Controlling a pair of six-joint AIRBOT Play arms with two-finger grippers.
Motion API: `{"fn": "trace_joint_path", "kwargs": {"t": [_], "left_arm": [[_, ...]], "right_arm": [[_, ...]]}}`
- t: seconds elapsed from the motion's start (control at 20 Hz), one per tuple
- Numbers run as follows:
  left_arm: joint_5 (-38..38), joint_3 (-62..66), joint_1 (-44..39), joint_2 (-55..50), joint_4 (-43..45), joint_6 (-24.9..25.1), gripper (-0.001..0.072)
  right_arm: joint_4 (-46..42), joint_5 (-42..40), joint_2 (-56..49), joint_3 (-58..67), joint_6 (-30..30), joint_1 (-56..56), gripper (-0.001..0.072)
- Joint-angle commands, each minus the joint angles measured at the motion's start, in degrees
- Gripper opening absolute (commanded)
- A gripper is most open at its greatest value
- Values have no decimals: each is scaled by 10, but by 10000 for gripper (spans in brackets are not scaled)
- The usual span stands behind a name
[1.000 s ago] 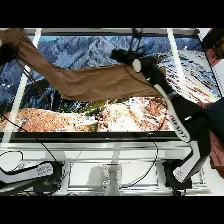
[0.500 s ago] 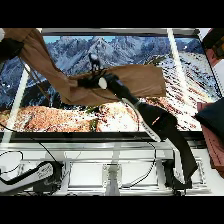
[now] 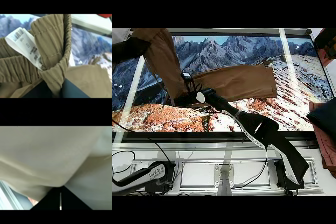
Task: Fold the clothes and pants, and hang the long-sleeved shirts on hangers.
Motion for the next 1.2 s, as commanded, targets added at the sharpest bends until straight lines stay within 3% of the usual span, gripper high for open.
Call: {"fn": "trace_joint_path", "kwargs": {"t": [0.0, 0.3, 0.5, 0.55, 0.6, 0.65, 0.9, 1.0, 1.05, 1.15], "left_arm": [[-1, 0, -36, -16, 0, 0, 27], [24, 0, -154, -97, 0, -22, 27], [114, 0, -259, -176, 0, -22, 31], [146, 0, -280, -195, 0, -22, 136], [178, 0, -300, -215, 0, -22, 511], [192, 0, -316, -231, 0, -23, 682], [120, 0, -310, -220, 32, -21, 689], [44, 0, -263, -195, 92, -50, 661], [6, 0, -231, -182, 134, -74, 598], [-50, -1, -162, -161, 193, -96, 594]], "right_arm": [[-50, 85, 23, 1, -5, -49, 6], [-97, 344, 133, 1, -115, -207, 8], [-96, 407, 200, 0, -123, -288, 8], [-95, 412, 212, 0, -123, -302, 8], [-95, 415, 222, 0, -123, -313, 8], [-95, 416, 229, 0, -123, -320, 8], [-99, 436, 238, 0, -125, -337, 8], [-106, 443, 238, 0, -127, -341, 8], [-109, 443, 238, 0, -138, -342, 8], [-118, 442, 238, 0, -140, -342, 8]]}}
